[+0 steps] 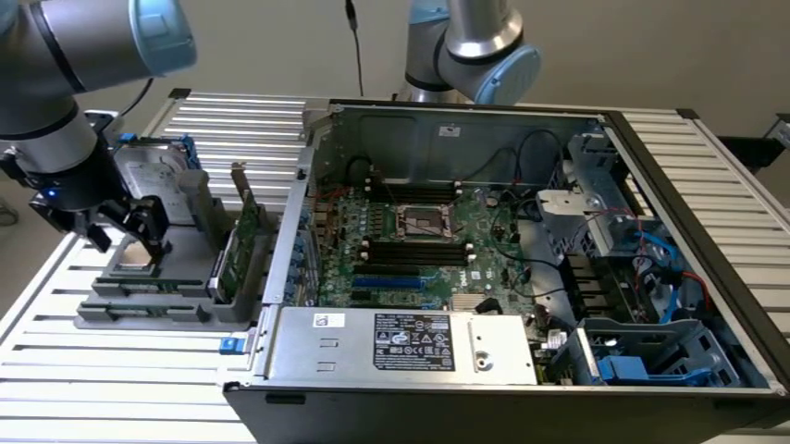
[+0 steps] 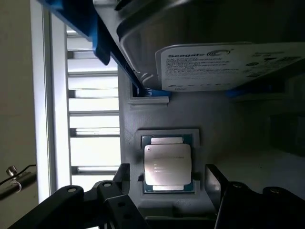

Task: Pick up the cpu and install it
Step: 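Pick up the cpu and move it towards the insertion slot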

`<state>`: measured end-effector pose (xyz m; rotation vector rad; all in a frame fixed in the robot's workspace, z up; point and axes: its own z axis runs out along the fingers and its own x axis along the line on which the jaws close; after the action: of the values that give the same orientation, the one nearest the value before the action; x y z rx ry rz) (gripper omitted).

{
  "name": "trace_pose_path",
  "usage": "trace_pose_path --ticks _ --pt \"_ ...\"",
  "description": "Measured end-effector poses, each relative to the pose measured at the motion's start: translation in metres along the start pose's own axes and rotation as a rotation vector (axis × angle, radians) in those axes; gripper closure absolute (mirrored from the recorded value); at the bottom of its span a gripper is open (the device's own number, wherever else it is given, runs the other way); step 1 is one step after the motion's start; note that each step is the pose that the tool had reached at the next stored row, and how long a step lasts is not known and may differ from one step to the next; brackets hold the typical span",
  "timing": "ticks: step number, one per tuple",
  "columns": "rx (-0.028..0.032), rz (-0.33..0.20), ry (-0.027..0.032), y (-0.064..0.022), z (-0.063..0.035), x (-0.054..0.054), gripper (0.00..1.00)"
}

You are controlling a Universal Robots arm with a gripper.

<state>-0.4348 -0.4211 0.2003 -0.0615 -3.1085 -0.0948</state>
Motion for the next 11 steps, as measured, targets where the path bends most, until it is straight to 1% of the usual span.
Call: trace_pose_path --ticks 3,7,11 --pt "-0.0006 0.007 -0.0003 -0.0003 0.0049 -0.0002 0.27" --pt "-0.0020 0.010 -0.0003 -0.0004 0.0086 -0.0004 0.27" --pt "-0.0057 0.011 0.0003 -0.0006 0.0116 -0.0015 0.27"
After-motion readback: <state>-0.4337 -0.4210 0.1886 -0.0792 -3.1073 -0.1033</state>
